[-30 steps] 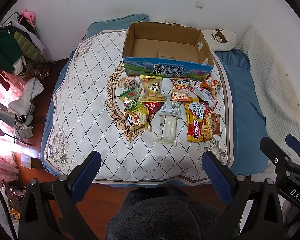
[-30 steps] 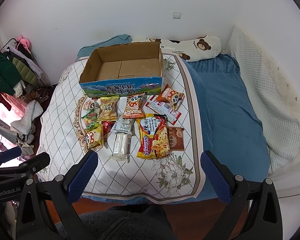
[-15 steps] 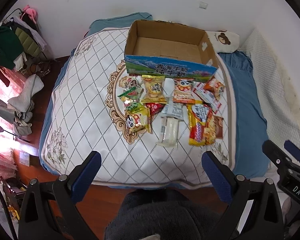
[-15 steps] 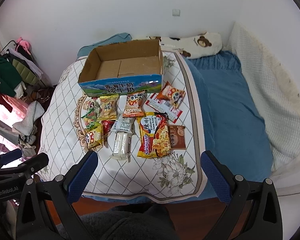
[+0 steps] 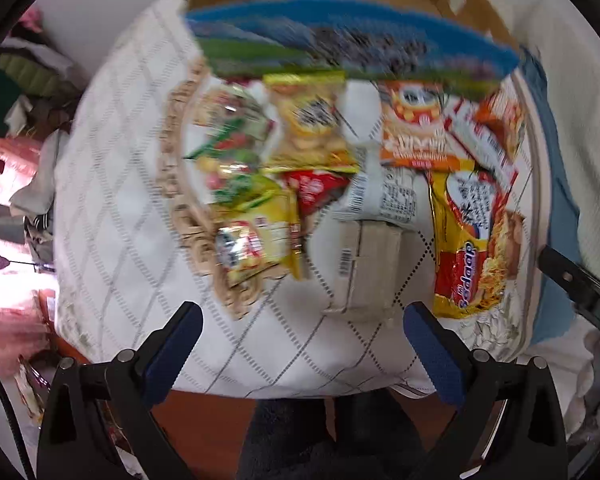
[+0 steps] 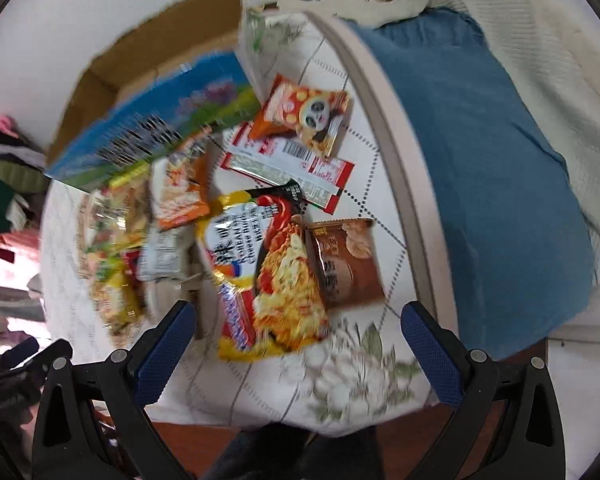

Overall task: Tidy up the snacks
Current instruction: 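Grasp the white wrapped bar with the left tool while the right tool grasps the Buldak noodle pack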

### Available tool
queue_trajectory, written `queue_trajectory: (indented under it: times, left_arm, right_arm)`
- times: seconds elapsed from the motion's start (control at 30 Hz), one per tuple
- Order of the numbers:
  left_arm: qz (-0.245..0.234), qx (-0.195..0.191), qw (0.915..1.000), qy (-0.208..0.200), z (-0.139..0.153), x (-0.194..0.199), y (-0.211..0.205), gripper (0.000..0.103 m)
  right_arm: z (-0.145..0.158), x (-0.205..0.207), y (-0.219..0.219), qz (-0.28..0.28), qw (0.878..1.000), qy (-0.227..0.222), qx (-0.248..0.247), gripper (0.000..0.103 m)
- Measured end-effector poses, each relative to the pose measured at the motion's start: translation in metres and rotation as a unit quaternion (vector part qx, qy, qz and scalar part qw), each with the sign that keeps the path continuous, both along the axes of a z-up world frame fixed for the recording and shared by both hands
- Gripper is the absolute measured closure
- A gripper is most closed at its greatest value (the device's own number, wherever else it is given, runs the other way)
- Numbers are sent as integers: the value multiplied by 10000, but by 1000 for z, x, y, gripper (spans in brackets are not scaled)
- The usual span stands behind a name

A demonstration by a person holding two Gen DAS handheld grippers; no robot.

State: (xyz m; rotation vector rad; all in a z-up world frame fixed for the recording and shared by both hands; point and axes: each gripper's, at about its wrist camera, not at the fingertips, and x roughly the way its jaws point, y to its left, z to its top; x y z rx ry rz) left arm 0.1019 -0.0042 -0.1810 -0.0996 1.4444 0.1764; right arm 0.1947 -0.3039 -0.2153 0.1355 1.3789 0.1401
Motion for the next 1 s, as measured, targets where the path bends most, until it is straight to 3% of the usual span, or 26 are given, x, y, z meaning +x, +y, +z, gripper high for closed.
queue_trajectory:
  times: [0.23, 0.3, 0.33, 0.4, 0.47, 0.5, 0.63, 0.8, 1.0]
  left_arm:
    - [-304, -39, 9984, 482, -67, 29, -26, 4]
    - [-420, -125, 9975, 560, -82, 36, -34, 6]
    - [-472, -132, 9972, 559, -89, 39, -37, 10]
    - [-534, -139, 9970, 550, -99, 44, -42, 39]
    - [-478, -419, 9964, 563, -109, 45, -42, 56]
    - [-375, -536, 9964, 533, -110, 43, -41, 59]
    - [-114, -399, 9982, 430, -109, 22, -33, 60]
    - [292, -613, 9960, 588, -121, -17, -20, 58]
    - [200, -561, 9959, 684, -149, -22, -27, 51]
  right_arm:
    - [-83, 35, 49, 807, 9955, 492, -71, 2]
    - [-102, 39, 55, 955, 9933, 651, -35, 13]
    - [-107, 39, 55, 967, 9928, 706, 75, 14]
    - [-111, 39, 51, 930, 9925, 760, 206, 16]
    - [-111, 37, 46, 889, 9923, 835, 225, 19]
    - [-112, 37, 44, 875, 9919, 889, 226, 19]
    - [-116, 30, 43, 937, 9905, 999, 144, 20]
    - [-124, 7, 61, 1169, 9867, 1132, 30, 21]
    - [-145, -22, 88, 1319, 9844, 1134, -263, 18]
